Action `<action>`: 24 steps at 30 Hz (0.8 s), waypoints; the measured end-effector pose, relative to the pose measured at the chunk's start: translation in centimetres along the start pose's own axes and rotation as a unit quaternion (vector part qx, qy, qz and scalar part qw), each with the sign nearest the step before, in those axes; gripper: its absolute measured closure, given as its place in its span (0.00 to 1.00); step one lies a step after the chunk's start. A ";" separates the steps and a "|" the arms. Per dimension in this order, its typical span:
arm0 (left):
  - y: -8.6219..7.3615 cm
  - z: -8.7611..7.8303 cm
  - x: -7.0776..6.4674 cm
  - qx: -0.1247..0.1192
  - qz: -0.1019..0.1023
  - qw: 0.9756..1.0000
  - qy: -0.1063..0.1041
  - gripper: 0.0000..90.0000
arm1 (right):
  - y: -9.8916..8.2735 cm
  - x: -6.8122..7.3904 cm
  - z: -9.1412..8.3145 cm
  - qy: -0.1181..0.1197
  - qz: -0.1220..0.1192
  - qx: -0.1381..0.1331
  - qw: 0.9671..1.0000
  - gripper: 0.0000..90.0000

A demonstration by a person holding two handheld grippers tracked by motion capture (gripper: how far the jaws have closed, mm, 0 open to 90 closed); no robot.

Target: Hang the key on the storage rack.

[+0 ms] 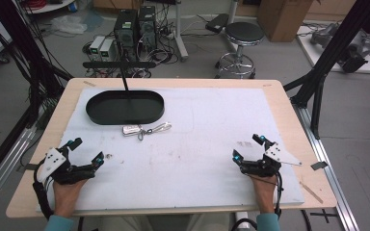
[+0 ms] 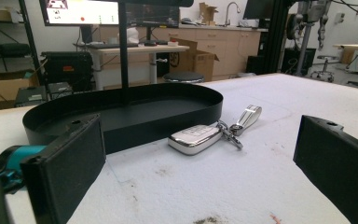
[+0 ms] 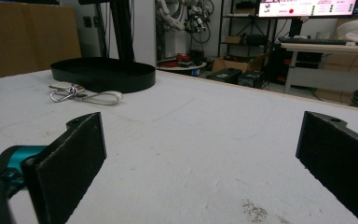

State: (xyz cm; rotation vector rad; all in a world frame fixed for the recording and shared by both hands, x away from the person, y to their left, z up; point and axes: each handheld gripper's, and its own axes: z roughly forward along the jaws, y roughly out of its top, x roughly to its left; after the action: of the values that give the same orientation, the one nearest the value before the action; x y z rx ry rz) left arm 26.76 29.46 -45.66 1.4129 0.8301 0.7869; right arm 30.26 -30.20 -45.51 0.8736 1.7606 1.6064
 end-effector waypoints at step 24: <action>0.3 0.1 0.5 0.011 -0.019 1.000 0.007 0.03 | 0.0 -0.1 -0.1 -0.005 0.004 -0.008 1.000 0.01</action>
State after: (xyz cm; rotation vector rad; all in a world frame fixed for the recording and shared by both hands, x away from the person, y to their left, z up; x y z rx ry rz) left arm 27.06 29.84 -45.39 1.4083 0.8759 0.7620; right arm 30.25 -30.36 -45.54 0.8807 1.7371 1.6166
